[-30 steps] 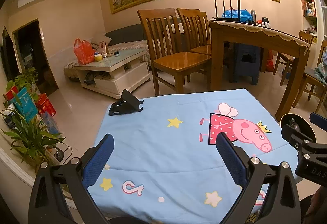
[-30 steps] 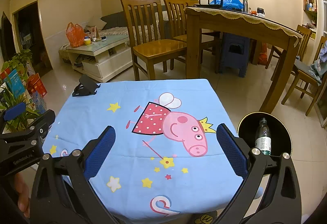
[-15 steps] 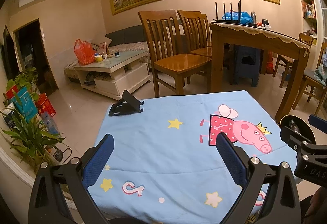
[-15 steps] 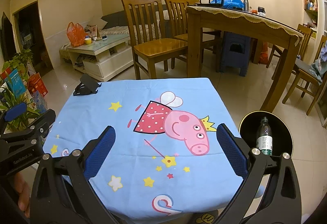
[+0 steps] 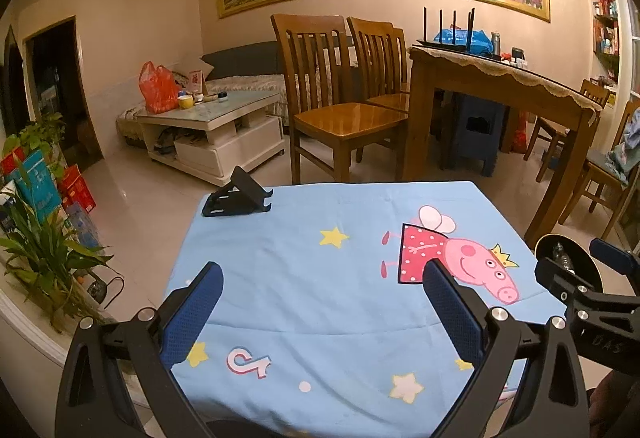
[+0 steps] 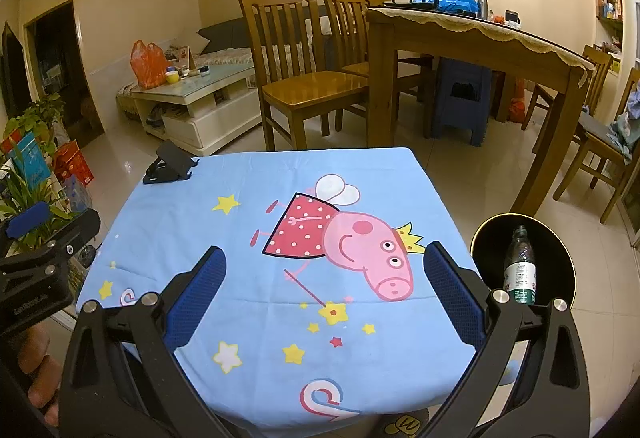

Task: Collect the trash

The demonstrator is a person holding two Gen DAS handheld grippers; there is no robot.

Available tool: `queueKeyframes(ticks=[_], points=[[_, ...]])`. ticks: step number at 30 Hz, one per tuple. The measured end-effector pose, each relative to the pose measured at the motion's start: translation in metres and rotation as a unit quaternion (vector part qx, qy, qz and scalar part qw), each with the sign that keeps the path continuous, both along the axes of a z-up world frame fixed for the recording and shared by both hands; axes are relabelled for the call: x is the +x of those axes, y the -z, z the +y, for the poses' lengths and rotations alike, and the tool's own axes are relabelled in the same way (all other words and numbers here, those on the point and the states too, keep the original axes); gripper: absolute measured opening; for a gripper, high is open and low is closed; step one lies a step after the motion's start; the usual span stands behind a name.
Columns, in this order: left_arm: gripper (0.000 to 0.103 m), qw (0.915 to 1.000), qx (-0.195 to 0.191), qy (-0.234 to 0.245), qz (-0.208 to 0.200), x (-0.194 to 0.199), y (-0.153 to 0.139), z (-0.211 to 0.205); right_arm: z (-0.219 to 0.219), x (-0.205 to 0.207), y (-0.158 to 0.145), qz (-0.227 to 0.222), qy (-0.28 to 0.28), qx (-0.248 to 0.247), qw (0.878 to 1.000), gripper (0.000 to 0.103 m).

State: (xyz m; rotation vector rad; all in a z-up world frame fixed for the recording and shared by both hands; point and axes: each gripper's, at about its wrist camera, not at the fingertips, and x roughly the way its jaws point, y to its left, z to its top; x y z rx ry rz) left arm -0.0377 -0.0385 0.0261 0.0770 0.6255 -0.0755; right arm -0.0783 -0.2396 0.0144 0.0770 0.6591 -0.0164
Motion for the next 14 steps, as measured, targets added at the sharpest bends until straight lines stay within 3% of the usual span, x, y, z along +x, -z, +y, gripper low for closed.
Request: queueKeyframes(ticks=[14], points=[[0.097, 0.9996, 0.02, -0.008, -0.015, 0.0007, 0.0006, 0.004, 0.0005, -0.0001, -0.0006, 0.0, 0.0, 0.0, 1.0, 0.098]])
